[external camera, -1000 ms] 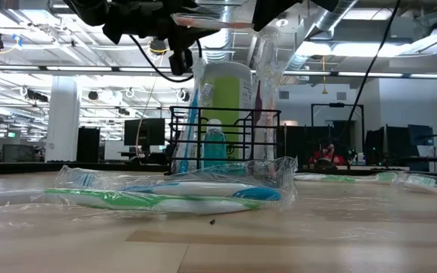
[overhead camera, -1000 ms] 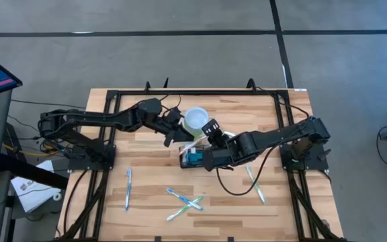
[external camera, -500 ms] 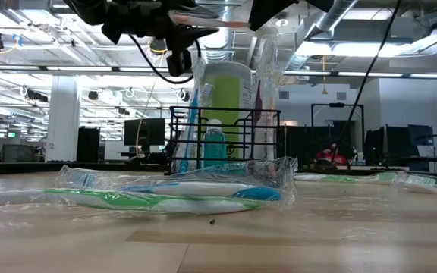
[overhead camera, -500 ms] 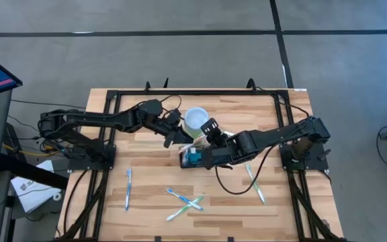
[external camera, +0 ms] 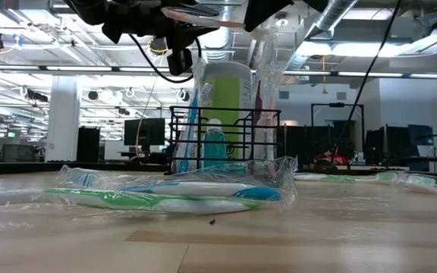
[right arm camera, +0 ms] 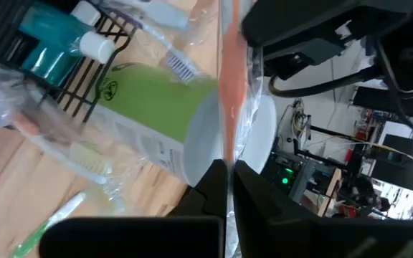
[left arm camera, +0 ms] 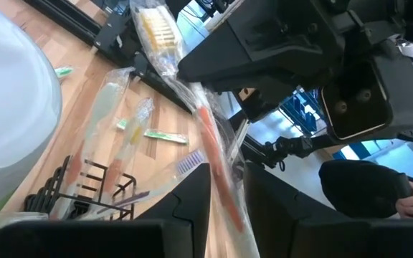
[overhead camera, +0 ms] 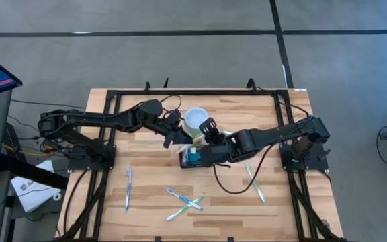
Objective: Pick & Place toothbrushing station
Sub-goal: Put the orange toothbrush into the wire organizer
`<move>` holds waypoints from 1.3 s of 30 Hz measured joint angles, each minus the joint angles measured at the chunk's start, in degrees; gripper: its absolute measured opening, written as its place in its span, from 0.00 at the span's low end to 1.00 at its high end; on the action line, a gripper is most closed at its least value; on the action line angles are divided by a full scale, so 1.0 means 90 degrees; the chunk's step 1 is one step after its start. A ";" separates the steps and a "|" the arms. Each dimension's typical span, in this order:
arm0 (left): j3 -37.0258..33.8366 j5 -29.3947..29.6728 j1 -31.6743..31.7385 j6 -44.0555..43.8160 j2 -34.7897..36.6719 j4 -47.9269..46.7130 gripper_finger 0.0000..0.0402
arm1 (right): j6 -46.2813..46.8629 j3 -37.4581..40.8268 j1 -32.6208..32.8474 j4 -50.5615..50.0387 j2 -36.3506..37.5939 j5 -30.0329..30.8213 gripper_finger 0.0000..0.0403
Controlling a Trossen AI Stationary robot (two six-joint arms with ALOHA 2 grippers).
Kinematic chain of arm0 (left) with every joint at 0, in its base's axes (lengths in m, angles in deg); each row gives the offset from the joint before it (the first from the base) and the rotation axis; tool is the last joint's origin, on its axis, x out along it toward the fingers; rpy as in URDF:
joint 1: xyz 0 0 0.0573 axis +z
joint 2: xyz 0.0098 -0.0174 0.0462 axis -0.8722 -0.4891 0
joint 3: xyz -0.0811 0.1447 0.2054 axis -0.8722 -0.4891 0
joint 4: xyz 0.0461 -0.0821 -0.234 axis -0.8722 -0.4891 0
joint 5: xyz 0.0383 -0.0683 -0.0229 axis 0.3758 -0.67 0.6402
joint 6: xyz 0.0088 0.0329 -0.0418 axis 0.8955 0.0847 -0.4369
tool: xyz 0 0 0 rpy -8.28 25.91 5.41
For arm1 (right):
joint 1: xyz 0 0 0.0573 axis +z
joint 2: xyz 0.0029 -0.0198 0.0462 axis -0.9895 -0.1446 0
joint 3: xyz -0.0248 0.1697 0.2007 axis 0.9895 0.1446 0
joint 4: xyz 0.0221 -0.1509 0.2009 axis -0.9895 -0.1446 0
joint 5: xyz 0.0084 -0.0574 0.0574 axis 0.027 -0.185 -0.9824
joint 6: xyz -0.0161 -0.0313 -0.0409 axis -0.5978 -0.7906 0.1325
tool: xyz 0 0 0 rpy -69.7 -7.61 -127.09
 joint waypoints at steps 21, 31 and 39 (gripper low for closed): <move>0.0005 -0.0164 0.0009 -0.0018 -0.0113 -0.0044 0.20 | -0.0648 -0.0118 -0.0090 0.0208 -0.0408 0.0116 0.00; 0.0005 -0.0016 0.0102 0.0146 -0.0112 -0.0306 0.20 | -0.0608 -0.0160 -0.0018 0.0072 -0.0418 0.0141 0.00; 0.0000 0.0005 0.0084 0.0147 -0.0119 -0.0348 0.20 | -0.0454 -0.0170 0.0004 -0.0091 -0.0415 -0.0007 0.00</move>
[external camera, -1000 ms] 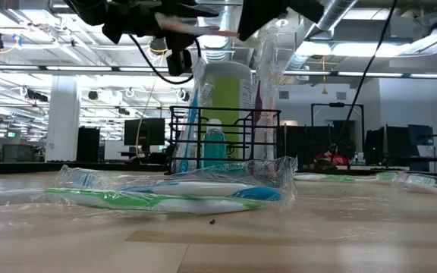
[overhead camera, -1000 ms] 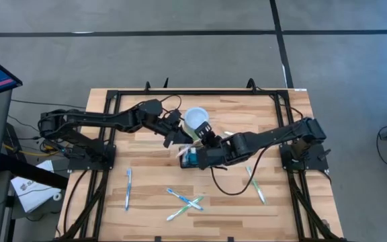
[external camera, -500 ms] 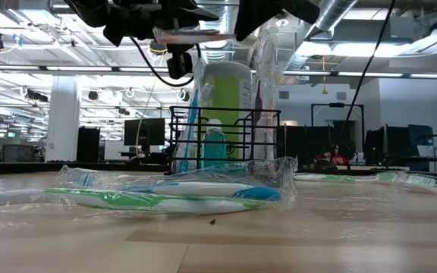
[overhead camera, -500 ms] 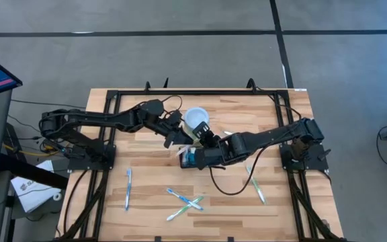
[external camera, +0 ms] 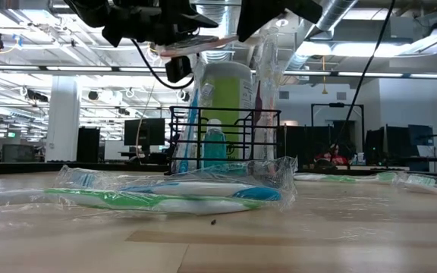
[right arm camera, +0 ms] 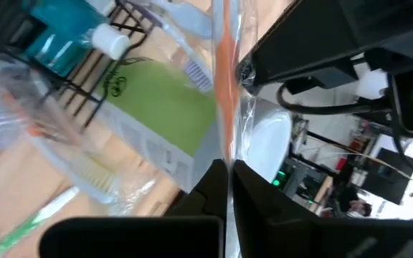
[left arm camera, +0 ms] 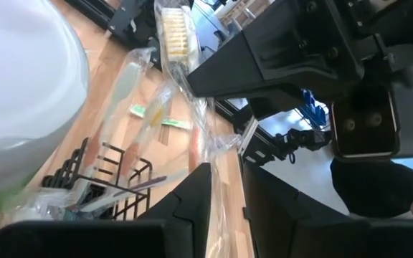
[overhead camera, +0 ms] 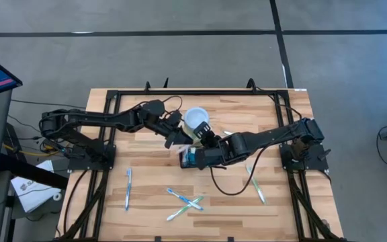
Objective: Pick & Place toothbrushing station
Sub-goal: Put the orange toothbrush into the wire organizer
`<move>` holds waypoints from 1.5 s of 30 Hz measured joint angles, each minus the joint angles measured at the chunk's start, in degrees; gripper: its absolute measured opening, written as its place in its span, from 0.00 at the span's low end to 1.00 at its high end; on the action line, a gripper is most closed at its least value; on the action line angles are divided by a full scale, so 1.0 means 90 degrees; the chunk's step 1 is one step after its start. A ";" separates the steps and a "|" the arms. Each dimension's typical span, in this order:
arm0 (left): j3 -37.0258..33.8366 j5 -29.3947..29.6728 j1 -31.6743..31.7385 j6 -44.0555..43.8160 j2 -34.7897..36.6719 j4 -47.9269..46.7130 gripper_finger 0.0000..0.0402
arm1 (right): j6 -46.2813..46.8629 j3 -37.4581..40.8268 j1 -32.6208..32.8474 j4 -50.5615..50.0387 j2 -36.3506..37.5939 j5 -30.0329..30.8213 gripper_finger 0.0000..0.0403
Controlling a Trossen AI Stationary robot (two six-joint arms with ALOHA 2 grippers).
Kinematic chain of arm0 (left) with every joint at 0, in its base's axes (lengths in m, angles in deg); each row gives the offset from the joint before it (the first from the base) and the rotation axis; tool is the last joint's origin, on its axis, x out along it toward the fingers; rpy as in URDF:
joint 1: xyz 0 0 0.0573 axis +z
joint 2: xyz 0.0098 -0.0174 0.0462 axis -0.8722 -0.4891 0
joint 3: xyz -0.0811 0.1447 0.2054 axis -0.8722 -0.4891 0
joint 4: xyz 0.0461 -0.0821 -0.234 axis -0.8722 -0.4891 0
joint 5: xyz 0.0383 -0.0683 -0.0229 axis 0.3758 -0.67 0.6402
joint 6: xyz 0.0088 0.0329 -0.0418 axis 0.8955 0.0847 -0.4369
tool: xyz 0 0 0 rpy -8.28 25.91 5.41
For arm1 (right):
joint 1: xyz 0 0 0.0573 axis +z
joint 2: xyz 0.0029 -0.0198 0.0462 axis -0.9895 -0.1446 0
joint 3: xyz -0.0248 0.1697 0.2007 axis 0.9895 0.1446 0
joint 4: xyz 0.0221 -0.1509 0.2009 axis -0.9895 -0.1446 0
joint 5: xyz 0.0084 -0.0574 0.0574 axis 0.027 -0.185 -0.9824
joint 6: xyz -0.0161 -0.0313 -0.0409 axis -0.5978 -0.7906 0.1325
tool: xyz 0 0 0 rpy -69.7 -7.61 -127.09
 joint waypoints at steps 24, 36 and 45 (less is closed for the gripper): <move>-0.0007 0.0090 -0.0038 0.0003 -0.0007 0.0000 0.20 | -0.0323 -0.0005 -0.0172 0.0354 0.0012 0.0079 0.00; -0.0007 0.0074 -0.0048 0.0337 0.0000 -0.0186 0.08 | -0.0206 -0.0228 -0.0213 0.0341 0.0017 0.0039 0.01; -0.0007 0.0111 -0.0089 0.0660 -0.0002 -0.0242 0.02 | 0.0349 -0.0238 -0.0204 0.0320 0.0014 0.0003 0.13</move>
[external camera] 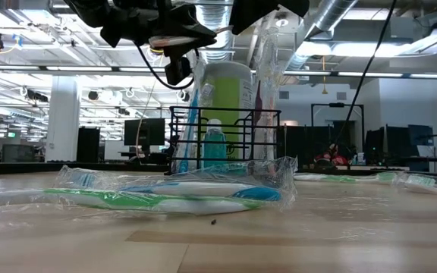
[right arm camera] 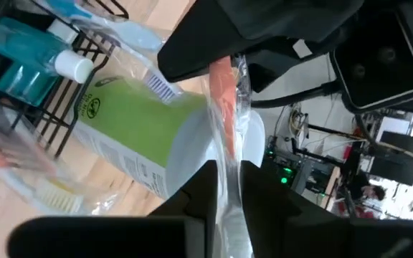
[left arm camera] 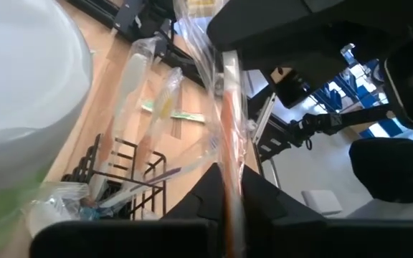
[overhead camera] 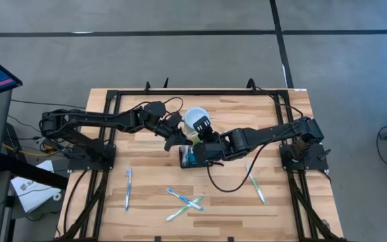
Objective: Pick & Place toothbrushing station
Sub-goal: Put the orange toothbrush into the wire organizer
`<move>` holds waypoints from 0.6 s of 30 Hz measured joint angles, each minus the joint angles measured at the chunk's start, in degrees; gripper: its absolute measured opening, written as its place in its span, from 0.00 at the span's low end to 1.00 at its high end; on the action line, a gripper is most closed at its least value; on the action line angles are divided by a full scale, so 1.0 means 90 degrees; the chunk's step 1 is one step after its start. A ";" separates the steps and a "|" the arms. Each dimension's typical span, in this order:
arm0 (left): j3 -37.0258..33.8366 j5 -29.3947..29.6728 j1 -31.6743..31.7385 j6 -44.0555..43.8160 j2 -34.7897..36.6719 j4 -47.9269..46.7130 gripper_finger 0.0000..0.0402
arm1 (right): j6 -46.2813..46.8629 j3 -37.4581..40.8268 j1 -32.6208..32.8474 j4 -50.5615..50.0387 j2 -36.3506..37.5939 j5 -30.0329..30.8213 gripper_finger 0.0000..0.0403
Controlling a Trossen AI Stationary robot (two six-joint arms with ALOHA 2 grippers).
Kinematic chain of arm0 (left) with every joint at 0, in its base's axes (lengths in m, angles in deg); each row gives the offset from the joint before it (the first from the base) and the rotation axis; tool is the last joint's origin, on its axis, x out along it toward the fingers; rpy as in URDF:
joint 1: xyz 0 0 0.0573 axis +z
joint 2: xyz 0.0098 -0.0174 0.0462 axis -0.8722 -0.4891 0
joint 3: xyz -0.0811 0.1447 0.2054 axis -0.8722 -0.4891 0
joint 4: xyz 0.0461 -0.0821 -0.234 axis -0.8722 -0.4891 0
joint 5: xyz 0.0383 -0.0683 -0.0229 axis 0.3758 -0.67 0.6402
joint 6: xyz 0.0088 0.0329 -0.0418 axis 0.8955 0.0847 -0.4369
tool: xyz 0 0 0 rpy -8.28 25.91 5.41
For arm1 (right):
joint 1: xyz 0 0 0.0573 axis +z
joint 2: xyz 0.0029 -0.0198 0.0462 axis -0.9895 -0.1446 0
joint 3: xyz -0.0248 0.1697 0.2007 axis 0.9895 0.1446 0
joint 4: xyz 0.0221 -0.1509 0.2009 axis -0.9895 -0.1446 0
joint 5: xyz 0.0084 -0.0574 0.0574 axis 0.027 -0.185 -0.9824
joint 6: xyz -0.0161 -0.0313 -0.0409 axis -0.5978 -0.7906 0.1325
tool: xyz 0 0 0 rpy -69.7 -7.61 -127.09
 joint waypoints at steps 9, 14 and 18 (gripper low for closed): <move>0.0000 0.0516 0.0000 0.0354 0.0000 -0.0003 0.02 | 0.0643 0.0009 0.0141 -0.0129 0.0164 -0.0006 0.26; -0.0004 0.1036 0.0002 0.0680 0.0131 0.0009 0.02 | 0.1396 0.0002 0.0123 -0.0188 0.0358 -0.0213 0.33; -0.0046 0.1399 -0.0044 0.0918 0.0374 0.0082 0.02 | 0.1856 -0.0003 0.0085 -0.0299 0.0604 -0.0878 0.35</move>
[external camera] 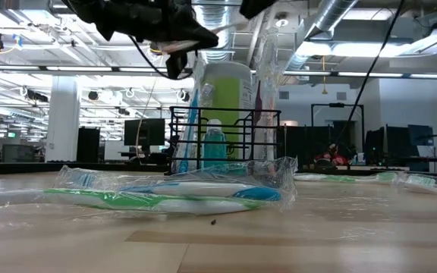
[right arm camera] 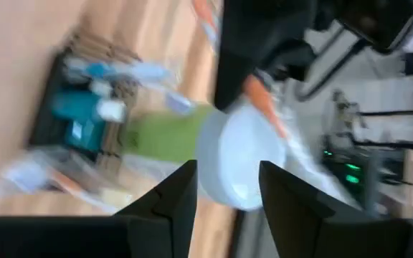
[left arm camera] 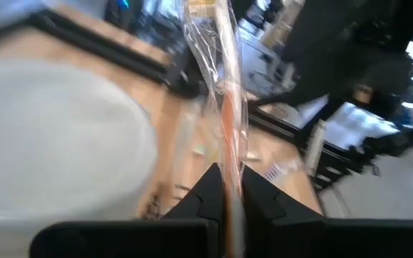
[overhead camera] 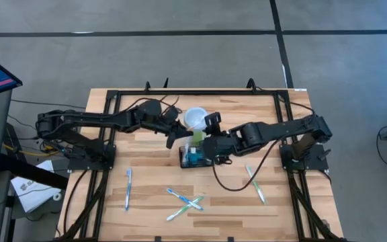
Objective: Pick & Place toothbrushing station
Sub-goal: Put the orange toothbrush into the wire organizer
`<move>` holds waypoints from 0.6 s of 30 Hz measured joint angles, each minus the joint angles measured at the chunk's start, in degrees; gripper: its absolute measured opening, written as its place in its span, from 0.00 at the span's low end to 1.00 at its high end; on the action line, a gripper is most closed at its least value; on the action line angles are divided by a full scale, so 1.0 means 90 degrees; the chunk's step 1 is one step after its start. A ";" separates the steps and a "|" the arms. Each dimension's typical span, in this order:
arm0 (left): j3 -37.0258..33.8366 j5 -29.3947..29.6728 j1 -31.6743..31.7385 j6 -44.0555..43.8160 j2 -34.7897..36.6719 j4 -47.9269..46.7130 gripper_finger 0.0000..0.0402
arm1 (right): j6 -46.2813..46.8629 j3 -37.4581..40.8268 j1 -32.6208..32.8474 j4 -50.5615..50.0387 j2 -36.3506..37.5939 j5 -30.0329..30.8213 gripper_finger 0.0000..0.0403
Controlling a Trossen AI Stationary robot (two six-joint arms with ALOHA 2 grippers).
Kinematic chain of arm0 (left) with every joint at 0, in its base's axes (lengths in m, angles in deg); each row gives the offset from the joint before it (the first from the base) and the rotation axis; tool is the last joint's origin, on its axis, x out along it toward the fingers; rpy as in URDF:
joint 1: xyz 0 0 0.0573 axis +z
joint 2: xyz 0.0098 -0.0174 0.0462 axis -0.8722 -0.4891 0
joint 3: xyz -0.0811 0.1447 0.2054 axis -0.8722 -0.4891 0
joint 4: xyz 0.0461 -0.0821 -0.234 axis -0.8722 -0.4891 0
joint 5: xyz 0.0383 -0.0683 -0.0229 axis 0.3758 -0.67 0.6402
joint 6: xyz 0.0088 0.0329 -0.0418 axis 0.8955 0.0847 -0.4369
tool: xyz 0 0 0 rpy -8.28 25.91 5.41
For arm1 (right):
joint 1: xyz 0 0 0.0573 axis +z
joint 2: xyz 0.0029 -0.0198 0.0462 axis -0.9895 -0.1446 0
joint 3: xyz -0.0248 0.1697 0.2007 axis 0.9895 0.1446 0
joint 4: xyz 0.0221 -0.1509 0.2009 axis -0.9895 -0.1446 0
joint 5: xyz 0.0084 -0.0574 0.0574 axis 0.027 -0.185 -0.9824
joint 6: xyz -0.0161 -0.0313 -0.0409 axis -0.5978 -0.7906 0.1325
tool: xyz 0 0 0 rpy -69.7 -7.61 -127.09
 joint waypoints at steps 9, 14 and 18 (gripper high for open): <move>-0.0547 0.1262 -0.0755 0.0614 0.0684 0.0856 0.02 | 0.0933 0.0033 0.0003 -0.0314 0.0474 -0.0800 0.26; -0.1590 0.1659 -0.1029 0.0620 0.0968 0.2587 0.02 | 0.1418 0.0595 -0.0070 -0.0092 0.0940 -0.0819 0.22; -0.2270 0.2101 -0.1194 0.0940 0.0939 0.3965 0.02 | 0.1646 0.1306 -0.0137 0.0512 0.1466 -0.0814 0.21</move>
